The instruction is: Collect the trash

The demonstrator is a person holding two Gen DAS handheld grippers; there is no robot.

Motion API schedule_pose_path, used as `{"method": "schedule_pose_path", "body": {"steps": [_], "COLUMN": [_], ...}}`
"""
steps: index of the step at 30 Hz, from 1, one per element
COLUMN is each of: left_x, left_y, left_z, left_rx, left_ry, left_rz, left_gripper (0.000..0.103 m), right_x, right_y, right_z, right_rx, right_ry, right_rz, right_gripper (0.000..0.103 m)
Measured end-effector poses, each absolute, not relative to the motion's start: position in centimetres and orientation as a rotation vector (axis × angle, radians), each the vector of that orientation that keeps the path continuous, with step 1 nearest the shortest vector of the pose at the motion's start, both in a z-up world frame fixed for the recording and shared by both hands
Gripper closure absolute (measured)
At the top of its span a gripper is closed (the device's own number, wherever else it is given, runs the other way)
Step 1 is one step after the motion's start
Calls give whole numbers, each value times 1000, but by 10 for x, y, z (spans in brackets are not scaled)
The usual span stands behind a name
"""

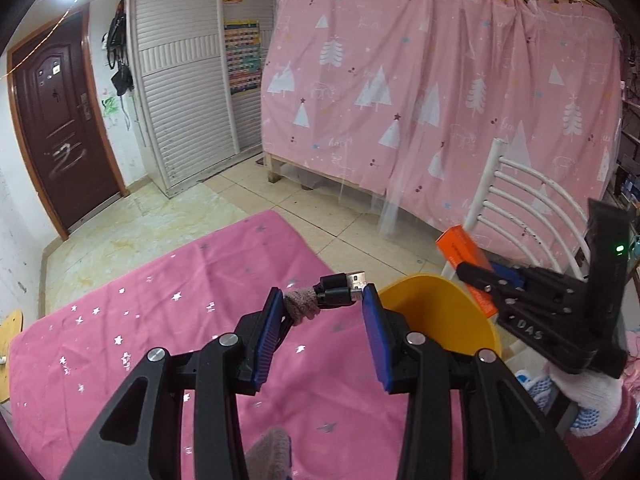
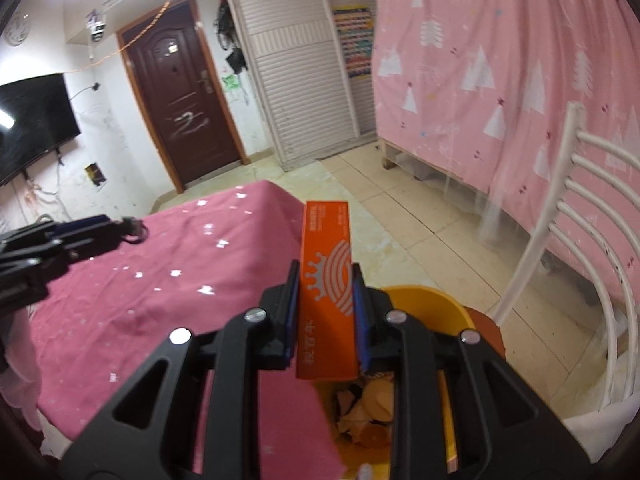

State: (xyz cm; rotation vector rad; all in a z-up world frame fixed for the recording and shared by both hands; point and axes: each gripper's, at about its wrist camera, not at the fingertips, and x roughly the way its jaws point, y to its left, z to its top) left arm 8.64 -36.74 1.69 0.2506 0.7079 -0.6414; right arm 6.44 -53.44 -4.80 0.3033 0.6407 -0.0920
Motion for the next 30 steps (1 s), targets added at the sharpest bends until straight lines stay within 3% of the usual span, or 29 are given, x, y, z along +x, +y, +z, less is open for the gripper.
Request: {"method": "schedule_pose_path", "body": {"steps": [5,6,7,8,15,19,27,30], "left_x": [84,84,84,83,82,81,78,80], "left_y": [-393,-397,-403,-407,-440,-449,-437,-424], "left_z": [12,11,9,8,-6,-9,-4,-1], "left_rx": [240,237,229,223,135,96,92,81], "left_ry": [733,737,742,745,792,785,758,742], "left_rz": [-698,-706,-724,-738,-866,-893,-862,-832], "left_gripper": [70,70,70,70,67,37,34,34], "right_x": [68,68,67,65,47,41,41,42], "right_y": [-548,-552,-555,-559,-584,-594,-580,-570], "right_z": [-65,-66,-66,-65,-56,-55,-48,-44], "right_rx": [341,346,350,357,414,438,426,410], "right_ry": [676,677,675,666,597,577,551,541], "right_rz": [-115,-123,-127,-133,-196,-215,-171,-157], "right_gripper": [77,72,57,50,50,50,49,39]}}
